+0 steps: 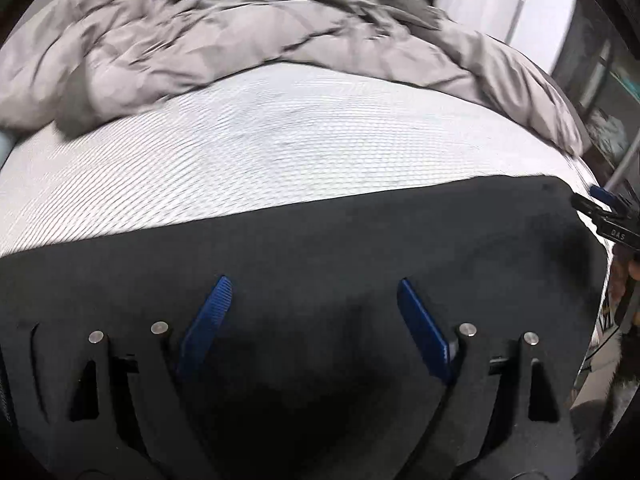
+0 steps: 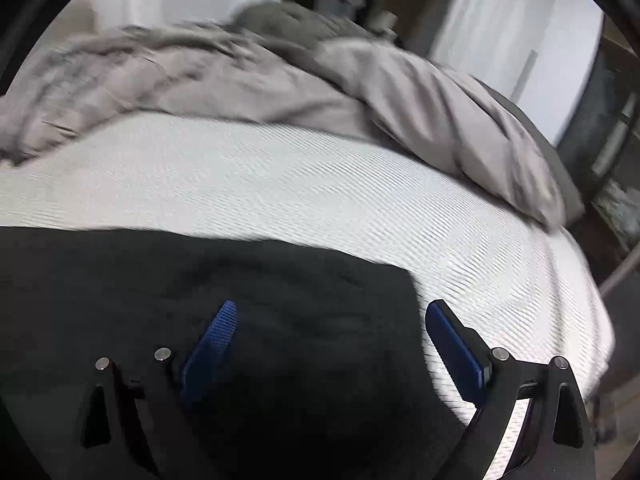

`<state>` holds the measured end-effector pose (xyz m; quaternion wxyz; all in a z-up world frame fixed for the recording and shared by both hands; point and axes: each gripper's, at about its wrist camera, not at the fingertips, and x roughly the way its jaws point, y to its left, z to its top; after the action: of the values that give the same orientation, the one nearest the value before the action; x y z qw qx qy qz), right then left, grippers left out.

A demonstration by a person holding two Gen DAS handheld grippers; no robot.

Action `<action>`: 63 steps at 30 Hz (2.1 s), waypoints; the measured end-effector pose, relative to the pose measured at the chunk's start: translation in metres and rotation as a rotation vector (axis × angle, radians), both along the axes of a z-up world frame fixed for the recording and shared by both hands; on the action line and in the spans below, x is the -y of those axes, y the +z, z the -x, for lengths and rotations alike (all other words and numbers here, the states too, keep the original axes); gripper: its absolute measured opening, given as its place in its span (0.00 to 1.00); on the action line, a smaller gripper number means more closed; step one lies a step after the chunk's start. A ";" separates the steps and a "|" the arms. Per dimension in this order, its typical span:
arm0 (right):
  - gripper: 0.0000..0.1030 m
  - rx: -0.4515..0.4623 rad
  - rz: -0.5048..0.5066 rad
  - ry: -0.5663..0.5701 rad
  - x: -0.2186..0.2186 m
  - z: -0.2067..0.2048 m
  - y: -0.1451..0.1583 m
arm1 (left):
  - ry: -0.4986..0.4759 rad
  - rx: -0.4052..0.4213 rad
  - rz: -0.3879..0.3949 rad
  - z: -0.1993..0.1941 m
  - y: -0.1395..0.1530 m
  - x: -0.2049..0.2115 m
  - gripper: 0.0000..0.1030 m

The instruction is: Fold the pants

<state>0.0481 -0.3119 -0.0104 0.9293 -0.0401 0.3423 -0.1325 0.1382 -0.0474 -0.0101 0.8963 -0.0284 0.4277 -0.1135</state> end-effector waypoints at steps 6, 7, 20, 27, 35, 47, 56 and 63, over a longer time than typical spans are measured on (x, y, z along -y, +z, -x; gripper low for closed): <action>0.94 -0.124 -0.158 0.308 -0.082 -0.032 -0.029 | -0.074 -0.058 -0.048 -0.019 -0.016 0.055 0.81; 0.94 -0.153 -0.135 0.314 -0.089 -0.039 -0.039 | -0.057 -0.080 -0.059 -0.024 -0.022 0.056 0.81; 0.98 -0.227 0.137 -0.062 -0.004 -0.031 -0.058 | 0.140 -0.089 -0.149 0.023 -0.021 -0.051 0.81; 0.98 -0.155 0.113 0.011 -0.021 -0.004 -0.047 | 0.289 0.088 -0.061 0.103 0.026 -0.146 0.81; 0.98 -0.103 0.041 0.197 -0.066 -0.010 -0.039 | 0.441 -0.004 -0.081 0.114 -0.014 -0.246 0.77; 0.98 -0.220 0.125 0.032 -0.034 -0.011 -0.062 | 0.506 -0.030 -0.194 0.149 -0.017 -0.278 0.45; 0.98 -0.177 0.097 0.206 -0.076 -0.004 -0.052 | 0.408 0.061 -0.083 0.120 0.017 -0.247 0.45; 0.98 -0.181 -0.018 0.441 -0.122 -0.008 -0.057 | 0.534 -0.065 0.067 0.079 -0.039 -0.305 0.08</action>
<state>0.0564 -0.1898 -0.0670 0.9016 -0.1174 0.4083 0.0811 0.0592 0.2573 -0.0490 0.8788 -0.1733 0.4297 0.1139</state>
